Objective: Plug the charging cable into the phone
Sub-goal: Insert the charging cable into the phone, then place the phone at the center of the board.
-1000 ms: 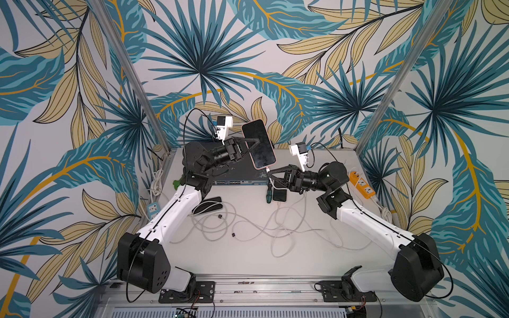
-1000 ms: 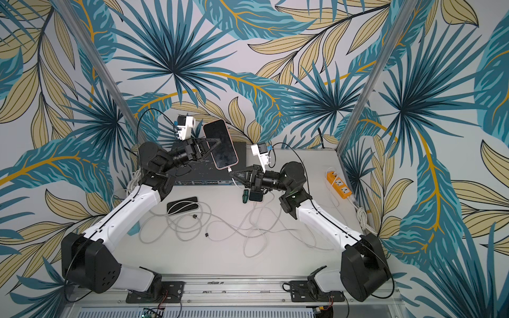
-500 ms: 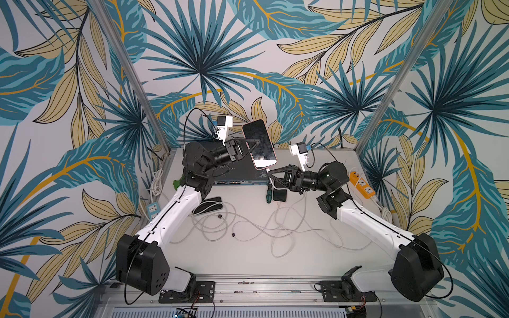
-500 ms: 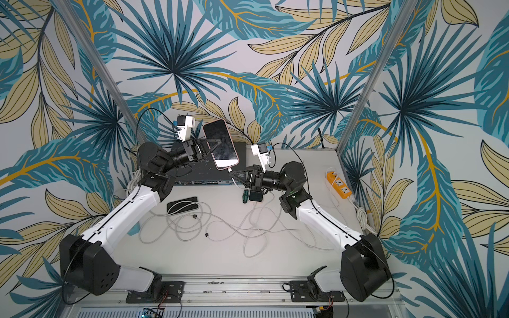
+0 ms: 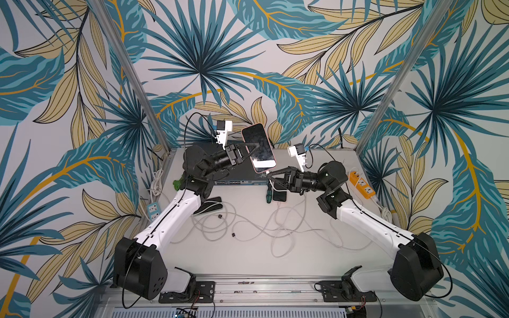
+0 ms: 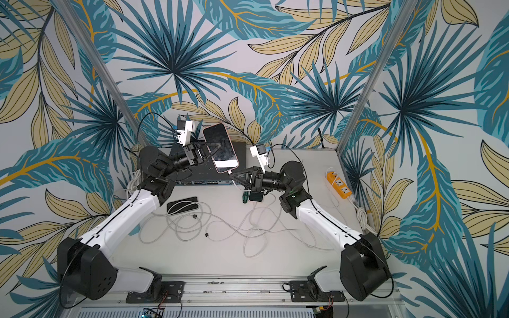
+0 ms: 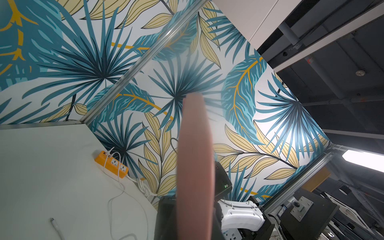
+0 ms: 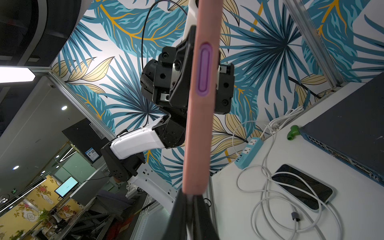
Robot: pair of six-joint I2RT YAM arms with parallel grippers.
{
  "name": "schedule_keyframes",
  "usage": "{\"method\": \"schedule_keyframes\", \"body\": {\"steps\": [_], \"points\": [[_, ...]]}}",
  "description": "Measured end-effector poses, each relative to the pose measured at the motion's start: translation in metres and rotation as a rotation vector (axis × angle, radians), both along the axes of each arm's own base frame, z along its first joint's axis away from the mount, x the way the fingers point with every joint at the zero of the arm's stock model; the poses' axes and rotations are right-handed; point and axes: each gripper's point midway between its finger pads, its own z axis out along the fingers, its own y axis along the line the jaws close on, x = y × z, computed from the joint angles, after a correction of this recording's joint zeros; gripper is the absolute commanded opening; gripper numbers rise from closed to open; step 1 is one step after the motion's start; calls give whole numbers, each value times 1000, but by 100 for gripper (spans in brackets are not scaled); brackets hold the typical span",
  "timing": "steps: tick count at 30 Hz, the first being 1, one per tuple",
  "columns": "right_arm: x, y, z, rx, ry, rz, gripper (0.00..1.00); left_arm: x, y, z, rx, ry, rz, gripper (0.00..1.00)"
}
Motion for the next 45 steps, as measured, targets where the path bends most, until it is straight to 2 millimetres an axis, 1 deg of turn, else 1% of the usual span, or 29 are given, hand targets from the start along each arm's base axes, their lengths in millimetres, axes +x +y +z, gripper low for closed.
{"method": "schedule_keyframes", "body": {"steps": [10,11,12,13,14,16,18,19,22,24,26,28,30,31,32,33,35,38,39,40,43,45], "points": [[2,-2,-9,-42,9,24,0,-1,-3,-11,9,-1,16,0],[2,-2,-9,-45,11,25,11,-1,-3,-11,10,-3,19,0],[1,-1,-10,-47,11,27,28,-2,-3,-11,13,-6,23,0],[4,0,-9,-45,14,14,36,-4,-4,-13,24,-7,13,0],[6,1,-6,-34,10,-1,43,-8,-7,-17,41,4,-11,0],[13,2,2,-8,-1,-34,58,-16,-17,-28,76,34,-63,0],[18,0,5,7,-8,-62,71,-22,-23,-38,104,64,-103,0],[21,-2,6,10,-10,-77,74,-22,-23,-41,113,76,-109,0],[29,-11,1,4,-10,-125,80,-12,-17,-44,127,100,-92,0],[34,-24,-5,-6,-9,-164,82,-2,-13,-47,138,119,-70,0],[42,-38,-12,-18,-6,-217,83,10,-10,-57,159,152,-41,0],[51,-51,-19,-36,-4,-274,84,22,-8,-77,194,213,-18,0],[58,-59,-23,-55,-10,-323,84,36,-6,-109,245,308,1,0],[61,-64,-26,-68,-15,-348,84,44,-6,-137,285,382,8,0],[63,-66,-28,-79,-18,-364,84,49,-5,-159,316,434,15,0],[66,-67,-30,-88,-20,-377,84,52,-4,-186,351,494,24,0],[72,-68,-38,-115,-19,-403,83,50,1,-235,420,605,37,0],[83,-65,-55,-178,0,-437,83,41,8,-293,507,735,43,0],[87,-64,-63,-206,10,-450,82,38,11,-306,531,763,47,4],[92,-62,-73,-244,22,-467,82,37,13,-317,552,786,51,6],[111,-59,-106,-377,59,-537,80,38,17,-344,605,818,63,10],[124,-61,-129,-467,81,-589,78,41,19,-363,636,848,67,10]]}}
